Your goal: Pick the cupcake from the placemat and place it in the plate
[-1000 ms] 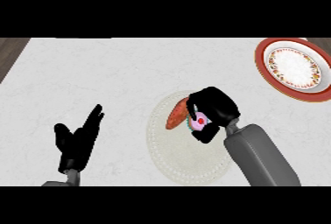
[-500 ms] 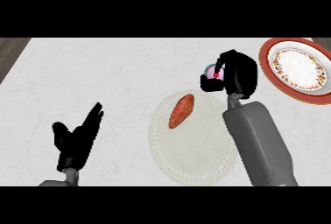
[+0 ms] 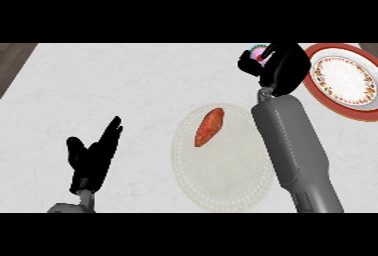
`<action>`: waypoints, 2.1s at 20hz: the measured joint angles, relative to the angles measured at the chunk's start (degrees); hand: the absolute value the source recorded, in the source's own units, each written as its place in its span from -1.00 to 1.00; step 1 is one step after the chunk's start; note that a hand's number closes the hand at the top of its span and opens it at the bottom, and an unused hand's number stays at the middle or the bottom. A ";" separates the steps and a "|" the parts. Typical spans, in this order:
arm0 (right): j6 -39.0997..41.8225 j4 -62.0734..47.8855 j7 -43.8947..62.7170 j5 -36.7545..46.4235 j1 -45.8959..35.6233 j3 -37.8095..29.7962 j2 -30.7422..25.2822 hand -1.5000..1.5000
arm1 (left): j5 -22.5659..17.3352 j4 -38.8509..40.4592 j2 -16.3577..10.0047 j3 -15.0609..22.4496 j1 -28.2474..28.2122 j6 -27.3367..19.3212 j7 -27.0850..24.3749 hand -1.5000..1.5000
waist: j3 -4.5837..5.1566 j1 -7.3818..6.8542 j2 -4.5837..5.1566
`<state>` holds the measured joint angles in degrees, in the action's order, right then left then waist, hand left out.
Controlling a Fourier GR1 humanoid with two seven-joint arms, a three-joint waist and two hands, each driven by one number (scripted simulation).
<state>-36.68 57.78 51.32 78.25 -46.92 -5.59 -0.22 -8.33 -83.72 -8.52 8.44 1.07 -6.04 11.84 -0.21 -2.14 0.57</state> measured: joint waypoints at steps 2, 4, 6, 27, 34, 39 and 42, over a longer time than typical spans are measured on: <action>-4.51 -1.76 -0.05 0.63 -0.02 -1.93 -0.13 1.00 | 0.04 0.06 0.06 -0.02 -0.07 0.13 -0.03 0.00 | -0.05 0.21 -0.03; -8.35 -3.13 -1.97 -1.00 -0.13 -4.10 -1.49 1.00 | -0.24 -0.10 -0.11 -0.45 -0.53 0.42 -0.50 0.00 | -0.10 0.31 -0.06; -11.16 -5.16 -3.41 -1.81 -0.13 -6.05 -3.07 1.00 | -0.04 0.20 0.15 -0.47 -0.50 0.28 -0.57 0.00 | -0.13 0.56 -0.15; -23.61 -27.74 -35.38 -28.54 -0.09 -22.14 -27.19 1.00 | 0.92 0.42 1.17 -0.44 0.44 1.02 -0.46 0.00 | -0.42 -0.58 0.43; -10.92 -38.47 -36.02 -32.75 -0.43 -25.52 -32.54 -1.00 | 1.18 0.03 1.29 -0.10 1.08 1.31 -0.10 0.00 | -0.45 -1.64 1.13; -5.39 -40.02 -44.15 -37.93 0.42 -29.18 -33.43 -1.00 | 1.06 -0.08 1.44 -0.22 1.18 1.50 -0.12 0.00 | -0.59 -1.78 1.27; -4.53 -38.93 -50.23 -41.52 0.29 -31.85 -32.98 -1.00 | 0.65 0.14 1.10 -0.62 1.05 2.17 -0.50 0.00 | -0.64 -1.85 1.28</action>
<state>-41.21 18.85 1.10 36.73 -46.64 -37.45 -33.20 -7.67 -83.58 -7.42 7.83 2.12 -3.87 11.34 -0.84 -3.98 1.85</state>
